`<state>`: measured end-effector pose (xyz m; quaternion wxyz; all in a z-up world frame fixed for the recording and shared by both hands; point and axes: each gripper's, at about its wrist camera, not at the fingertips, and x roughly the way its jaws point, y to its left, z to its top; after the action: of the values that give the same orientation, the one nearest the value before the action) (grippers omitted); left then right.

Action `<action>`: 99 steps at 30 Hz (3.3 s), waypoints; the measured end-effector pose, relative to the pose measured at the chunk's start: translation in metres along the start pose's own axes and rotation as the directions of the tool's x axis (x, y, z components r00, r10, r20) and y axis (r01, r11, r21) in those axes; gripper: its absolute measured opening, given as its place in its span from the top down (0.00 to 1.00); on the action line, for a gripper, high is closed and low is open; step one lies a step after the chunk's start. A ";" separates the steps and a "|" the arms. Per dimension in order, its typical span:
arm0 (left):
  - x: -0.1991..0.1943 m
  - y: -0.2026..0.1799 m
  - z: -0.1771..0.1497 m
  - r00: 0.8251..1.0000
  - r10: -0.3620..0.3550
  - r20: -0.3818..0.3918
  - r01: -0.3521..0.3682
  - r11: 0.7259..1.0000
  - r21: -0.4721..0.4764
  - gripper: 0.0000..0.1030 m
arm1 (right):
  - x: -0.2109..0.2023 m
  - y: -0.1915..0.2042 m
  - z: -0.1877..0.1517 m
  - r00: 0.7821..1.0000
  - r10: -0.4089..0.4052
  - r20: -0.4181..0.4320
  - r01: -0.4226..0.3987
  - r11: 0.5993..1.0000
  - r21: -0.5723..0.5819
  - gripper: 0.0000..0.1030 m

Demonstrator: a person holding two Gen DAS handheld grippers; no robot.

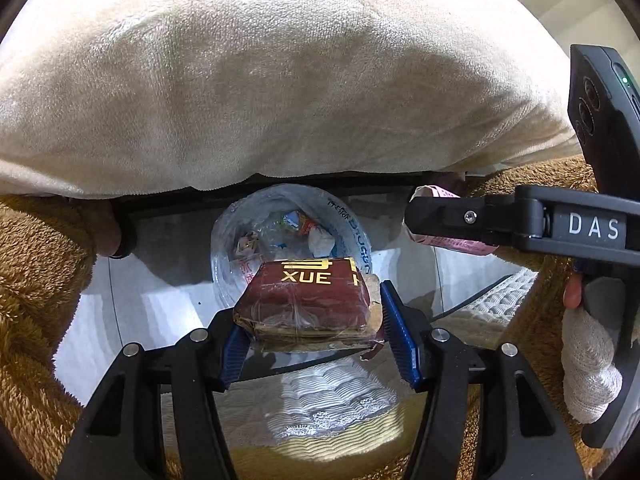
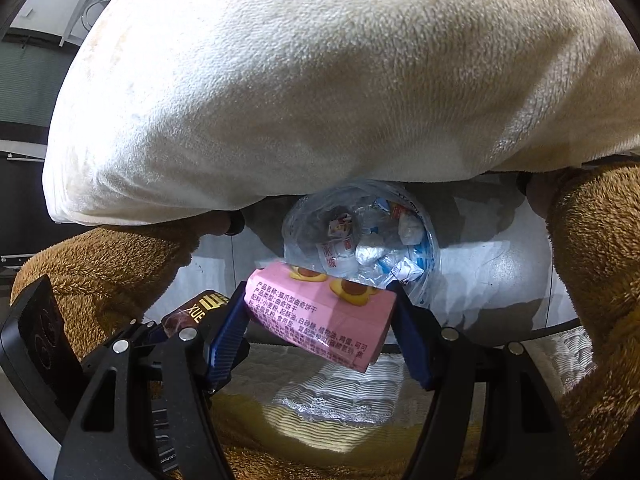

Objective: Collect trash
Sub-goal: 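Open both tools to drop the pink box and XUE wrapper into the bin, then raise both open tools back over the pink cup and paper bag on the bed, then grasp the beige paper bag with the right tool while the left tool grasps the pink cup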

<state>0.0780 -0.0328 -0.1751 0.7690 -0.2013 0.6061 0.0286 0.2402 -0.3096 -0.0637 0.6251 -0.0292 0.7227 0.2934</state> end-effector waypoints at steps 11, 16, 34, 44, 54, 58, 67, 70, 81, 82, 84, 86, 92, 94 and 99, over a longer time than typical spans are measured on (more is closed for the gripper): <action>0.000 -0.003 -0.002 1.000 0.022 -0.004 -0.021 1.000 0.008 0.31 | -0.005 0.000 0.000 1.000 0.010 0.018 -0.011 1.000 0.025 0.21; -0.008 0.003 -0.001 0.999 0.004 0.031 -0.004 1.000 -0.014 0.31 | -0.010 0.000 0.000 0.999 0.019 0.035 -0.020 1.000 0.023 0.21; -0.071 0.011 -0.005 0.956 -0.094 0.279 0.087 0.996 0.036 0.31 | -0.069 0.001 -0.021 0.953 0.170 0.249 -0.144 0.982 -0.118 0.21; -0.109 0.022 0.011 0.904 -0.107 0.414 0.094 0.994 0.053 0.31 | -0.121 0.022 -0.026 0.874 0.187 0.448 -0.055 0.955 -0.291 0.21; -0.151 0.031 0.050 0.859 -0.087 0.505 0.018 0.990 0.139 0.31 | -0.159 0.027 0.019 0.819 0.193 0.541 0.004 0.940 -0.341 0.21; -0.158 0.033 0.069 0.848 -0.053 0.528 -0.034 0.987 0.154 0.31 | -0.163 0.035 0.043 0.807 0.157 0.569 0.066 0.934 -0.352 0.21; -0.166 0.056 0.121 0.823 -0.001 0.568 -0.099 0.984 0.145 0.31 | -0.147 0.054 0.107 0.819 0.098 0.566 0.134 0.926 -0.354 0.21; -0.169 0.063 0.135 0.815 -0.001 0.579 -0.097 0.986 0.139 0.31 | -0.139 0.061 0.127 0.821 0.081 0.565 0.148 0.926 -0.348 0.21; -0.175 0.087 0.179 0.795 0.008 0.606 -0.096 0.989 0.113 0.31 | -0.113 0.086 0.199 0.801 0.000 0.599 0.200 0.942 -0.268 0.21; -0.175 0.088 0.181 0.794 0.010 0.608 -0.096 0.989 0.110 0.31 | -0.111 0.088 0.206 0.797 -0.006 0.604 0.200 0.946 -0.255 0.21; -0.174 0.093 0.186 0.794 0.011 0.608 -0.091 0.991 0.101 0.31 | -0.105 0.091 0.220 0.794 -0.018 0.608 0.195 0.954 -0.227 0.21; -0.172 0.097 0.189 0.796 0.017 0.605 -0.089 0.992 0.090 0.31 | -0.099 0.094 0.231 0.793 -0.033 0.609 0.195 0.960 -0.202 0.21; -0.168 0.101 0.195 0.802 0.016 0.598 -0.097 0.990 0.103 0.31 | -0.084 0.107 0.253 0.787 -0.049 0.615 0.207 0.960 -0.188 0.17; -0.166 0.103 0.198 0.804 0.017 0.595 -0.099 0.990 0.105 0.31 | -0.080 0.111 0.258 0.783 -0.063 0.618 0.216 0.960 -0.176 0.17; -0.156 0.100 0.203 0.818 0.017 0.575 -0.115 0.984 0.134 0.31 | -0.076 0.121 0.271 0.759 -0.100 0.643 0.253 0.956 -0.151 0.17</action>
<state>0.1949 0.1599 -0.0178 0.9276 -0.0987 0.3545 0.0648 0.4471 -0.1099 0.0402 0.8475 -0.0698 0.4277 0.3065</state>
